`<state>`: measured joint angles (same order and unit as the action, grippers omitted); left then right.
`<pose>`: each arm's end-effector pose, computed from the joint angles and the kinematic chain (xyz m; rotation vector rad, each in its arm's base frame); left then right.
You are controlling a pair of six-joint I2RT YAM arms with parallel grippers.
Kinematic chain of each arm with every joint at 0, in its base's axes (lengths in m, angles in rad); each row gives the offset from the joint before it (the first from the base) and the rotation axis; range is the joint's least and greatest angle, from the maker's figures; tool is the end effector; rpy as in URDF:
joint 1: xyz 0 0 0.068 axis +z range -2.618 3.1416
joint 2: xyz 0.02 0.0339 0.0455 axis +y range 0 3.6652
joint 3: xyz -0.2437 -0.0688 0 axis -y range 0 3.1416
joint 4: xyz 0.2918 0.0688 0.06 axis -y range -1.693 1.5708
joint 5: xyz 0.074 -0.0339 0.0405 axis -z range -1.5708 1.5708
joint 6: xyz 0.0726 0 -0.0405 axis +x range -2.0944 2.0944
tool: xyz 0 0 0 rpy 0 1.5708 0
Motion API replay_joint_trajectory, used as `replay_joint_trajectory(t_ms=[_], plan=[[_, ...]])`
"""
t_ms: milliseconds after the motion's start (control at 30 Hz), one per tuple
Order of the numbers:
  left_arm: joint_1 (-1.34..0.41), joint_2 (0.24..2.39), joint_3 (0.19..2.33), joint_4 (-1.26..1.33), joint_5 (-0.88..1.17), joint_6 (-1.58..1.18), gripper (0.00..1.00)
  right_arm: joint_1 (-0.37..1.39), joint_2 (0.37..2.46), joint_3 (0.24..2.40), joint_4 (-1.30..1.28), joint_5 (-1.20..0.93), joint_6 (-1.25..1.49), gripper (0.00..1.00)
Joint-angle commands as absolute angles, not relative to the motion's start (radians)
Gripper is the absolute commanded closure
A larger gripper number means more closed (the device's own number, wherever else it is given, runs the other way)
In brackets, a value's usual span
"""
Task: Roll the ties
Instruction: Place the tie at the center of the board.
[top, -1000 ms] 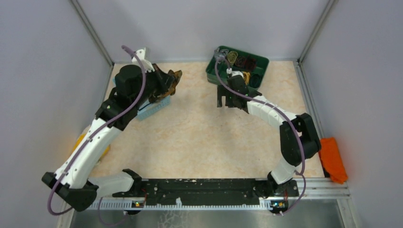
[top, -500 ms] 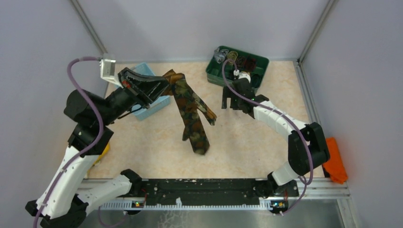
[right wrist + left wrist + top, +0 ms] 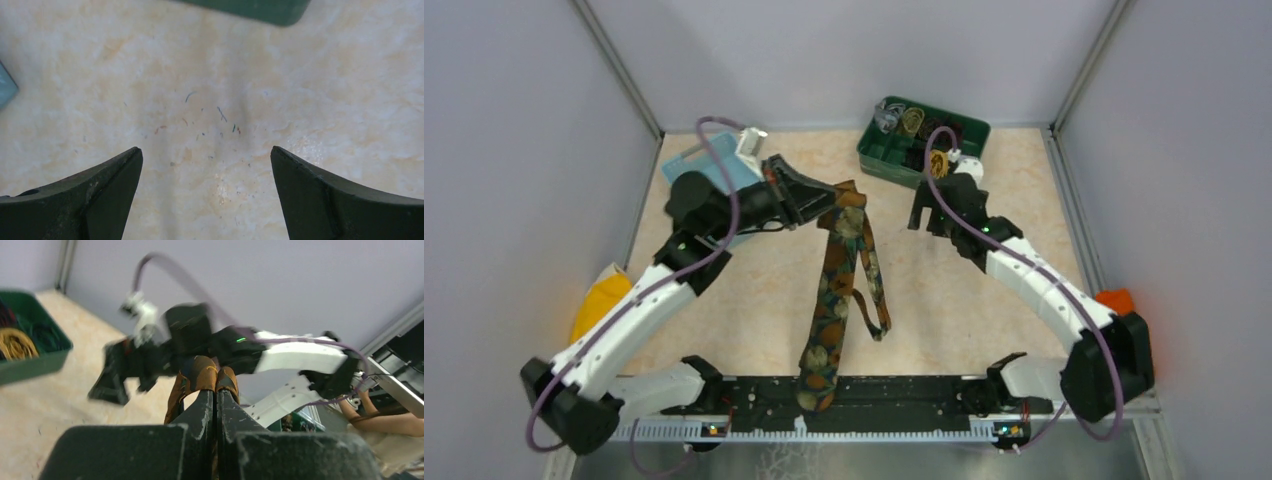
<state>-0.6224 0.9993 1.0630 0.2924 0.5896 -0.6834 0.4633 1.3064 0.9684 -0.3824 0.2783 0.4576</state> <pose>0.2214 -0.2086 0.4438 0.5311 1.3241 -1.4581 0.3306 0.1429 0.2137 0.1368 2.2594 0.1711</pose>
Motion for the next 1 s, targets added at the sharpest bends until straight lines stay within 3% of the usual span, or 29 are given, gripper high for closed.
replay_joint_trajectory(t_ms=[0, 233, 433, 533, 633, 833, 967], plan=[[-0.642, 1.182, 1.099, 0.445, 0.661, -0.722, 1.0, 0.429, 1.11, 0.982, -0.405, 0.431, 0.53, 0.01], [-0.735, 1.526, 1.428, 0.549, 0.753, -0.713, 1.0, 0.419, 0.821, 0.971, -0.37, 0.607, 0.519, 0.01], [-0.793, 1.679, 1.671, 0.578, 0.826, -0.713, 1.0, 0.419, 0.77, 0.999, -0.396, 0.636, 0.463, 0.01], [-0.803, 1.629, 1.54, 0.658, 0.823, -0.724, 1.0, 0.42, 0.761, 0.997, -0.394, 0.617, 0.45, 0.01], [-0.802, 1.525, 1.244, 0.712, 0.758, -0.686, 1.0, 0.42, 0.768, 1.006, -0.404, 0.575, 0.439, 0.01], [-0.801, 1.396, 0.79, 0.631, 0.644, -0.534, 1.0, 0.42, 0.789, 0.993, -0.44, 0.452, 0.445, 0.01], [-0.8, 1.388, 0.635, 0.538, 0.538, -0.462, 1.0, 0.42, 0.824, 0.973, -0.429, 0.394, 0.469, 0.01]])
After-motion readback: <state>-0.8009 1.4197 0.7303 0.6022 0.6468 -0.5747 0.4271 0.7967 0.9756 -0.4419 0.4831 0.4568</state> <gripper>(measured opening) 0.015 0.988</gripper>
